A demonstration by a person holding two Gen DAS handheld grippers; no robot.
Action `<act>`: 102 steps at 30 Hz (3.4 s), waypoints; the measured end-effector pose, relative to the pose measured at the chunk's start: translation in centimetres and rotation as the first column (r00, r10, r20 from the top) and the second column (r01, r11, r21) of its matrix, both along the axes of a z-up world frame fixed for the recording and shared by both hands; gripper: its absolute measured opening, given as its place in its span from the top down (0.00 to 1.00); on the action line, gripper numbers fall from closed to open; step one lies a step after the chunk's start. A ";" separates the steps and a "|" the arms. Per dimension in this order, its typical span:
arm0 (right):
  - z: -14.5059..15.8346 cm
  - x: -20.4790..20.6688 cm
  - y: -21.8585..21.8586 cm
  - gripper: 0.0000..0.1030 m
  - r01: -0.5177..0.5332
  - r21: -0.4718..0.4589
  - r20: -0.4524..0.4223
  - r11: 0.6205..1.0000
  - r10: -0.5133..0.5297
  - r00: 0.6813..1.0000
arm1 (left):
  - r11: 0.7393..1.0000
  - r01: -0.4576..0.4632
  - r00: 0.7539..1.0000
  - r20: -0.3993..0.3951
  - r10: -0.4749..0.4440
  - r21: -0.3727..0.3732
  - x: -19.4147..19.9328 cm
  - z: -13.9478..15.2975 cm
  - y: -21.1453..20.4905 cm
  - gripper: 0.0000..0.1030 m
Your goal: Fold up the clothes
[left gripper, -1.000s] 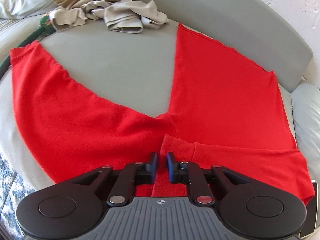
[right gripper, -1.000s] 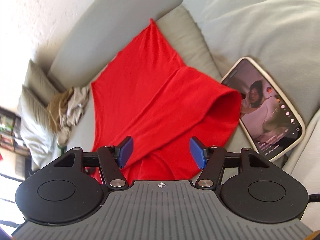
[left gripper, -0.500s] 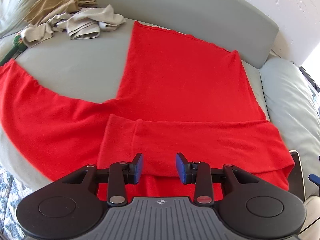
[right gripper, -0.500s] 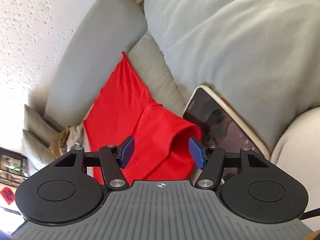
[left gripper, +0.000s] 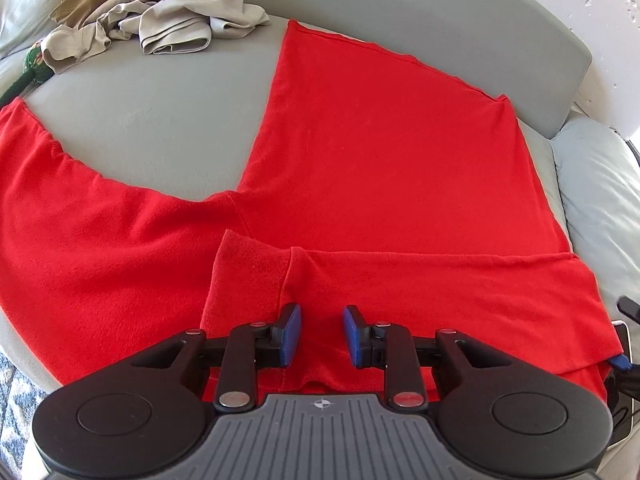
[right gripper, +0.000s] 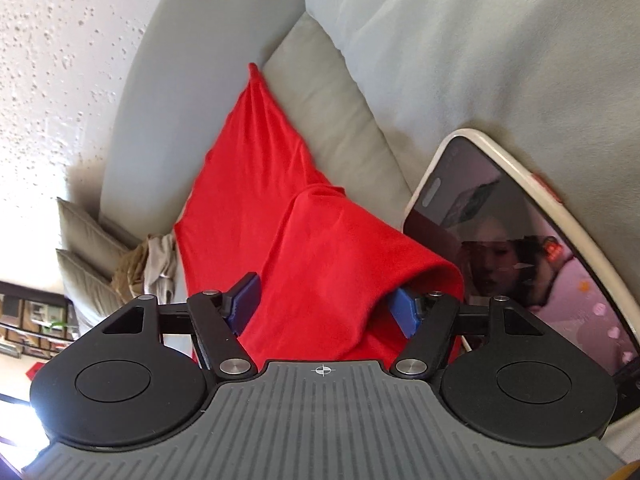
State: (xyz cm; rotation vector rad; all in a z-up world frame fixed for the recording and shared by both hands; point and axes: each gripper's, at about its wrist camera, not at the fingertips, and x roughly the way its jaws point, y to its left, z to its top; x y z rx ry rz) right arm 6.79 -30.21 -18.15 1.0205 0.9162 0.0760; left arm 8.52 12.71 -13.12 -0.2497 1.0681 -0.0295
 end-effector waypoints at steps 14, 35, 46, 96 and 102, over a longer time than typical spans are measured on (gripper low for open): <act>1.5 -3.4 1.6 0.79 0.381 -0.127 0.182 0.916 -0.356 0.917 | 1.000 0.006 1.000 0.010 -0.005 -0.020 -0.2 -0.4 0.7 0.73; 8.1 -6.7 1.8 0.37 -0.139 -0.090 -0.132 0.986 0.126 0.983 | 0.956 0.290 0.957 0.019 -0.291 0.047 -7.4 4.5 -4.5 0.60; 5.8 -8.9 8.1 0.43 -0.348 -0.356 -0.077 0.867 0.344 0.936 | 0.864 0.417 0.904 -0.027 -0.427 0.283 -12.0 2.1 -8.9 0.60; 3.9 6.5 -0.3 0.44 -0.196 -0.197 -0.112 0.961 0.177 0.978 | 0.902 0.431 0.902 0.029 -0.431 0.019 -0.5 0.1 -12.4 0.76; 1.6 10.0 1.6 0.43 -0.237 -0.186 -0.127 0.954 0.216 0.968 | 0.896 0.443 0.896 0.015 -0.443 -0.008 0.0 -0.3 -12.3 0.76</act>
